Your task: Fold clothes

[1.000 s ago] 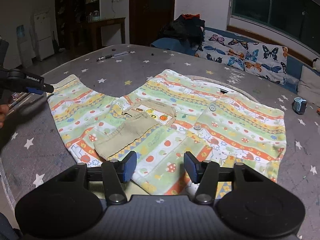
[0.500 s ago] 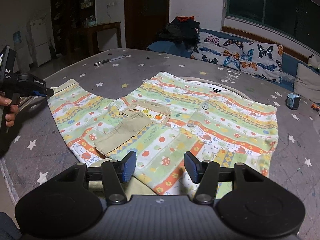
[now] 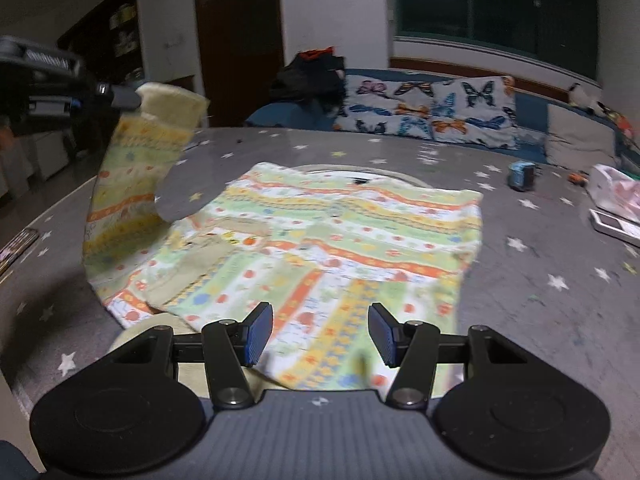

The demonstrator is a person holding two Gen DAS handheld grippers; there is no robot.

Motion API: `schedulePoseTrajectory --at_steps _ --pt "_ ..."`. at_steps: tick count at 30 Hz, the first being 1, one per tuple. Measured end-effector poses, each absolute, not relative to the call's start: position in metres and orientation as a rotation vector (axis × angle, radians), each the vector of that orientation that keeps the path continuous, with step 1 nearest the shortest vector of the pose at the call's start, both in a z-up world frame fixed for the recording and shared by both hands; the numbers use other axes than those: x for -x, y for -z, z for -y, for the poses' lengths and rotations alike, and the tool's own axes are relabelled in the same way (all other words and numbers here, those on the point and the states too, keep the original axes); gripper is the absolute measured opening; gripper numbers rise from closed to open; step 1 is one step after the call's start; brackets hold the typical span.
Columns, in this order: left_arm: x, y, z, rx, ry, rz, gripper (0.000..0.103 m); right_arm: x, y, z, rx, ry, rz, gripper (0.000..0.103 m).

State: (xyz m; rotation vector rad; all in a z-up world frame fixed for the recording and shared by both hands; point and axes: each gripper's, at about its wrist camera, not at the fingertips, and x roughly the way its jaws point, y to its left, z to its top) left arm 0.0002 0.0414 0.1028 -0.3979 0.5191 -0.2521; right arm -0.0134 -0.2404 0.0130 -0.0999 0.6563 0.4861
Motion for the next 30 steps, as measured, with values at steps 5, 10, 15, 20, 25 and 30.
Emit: schedulePoseTrajectory --at_steps 5,10,15,20,25,30 --pt "-0.012 -0.089 0.019 0.378 0.426 -0.581 0.006 0.014 -0.014 0.270 0.048 -0.420 -0.646 0.054" --pt "-0.018 -0.056 0.062 0.327 0.572 -0.707 0.007 0.014 -0.014 0.292 0.008 -0.371 -0.646 0.053" --pt "-0.016 -0.036 0.060 0.277 0.582 -0.769 0.011 0.011 -0.014 0.298 -0.023 -0.359 -0.647 0.053" --pt "-0.013 -0.029 0.016 0.259 0.454 -0.767 0.010 -0.001 -0.010 0.287 -0.053 -0.397 -0.669 0.051" --pt "-0.017 -0.012 -0.032 0.270 0.288 -0.797 0.010 -0.015 -0.001 0.269 -0.085 -0.428 -0.707 0.041" --pt "-0.023 0.004 -0.066 0.298 0.208 -0.829 0.009 -0.025 0.003 0.246 -0.037 -0.462 -0.707 0.039"
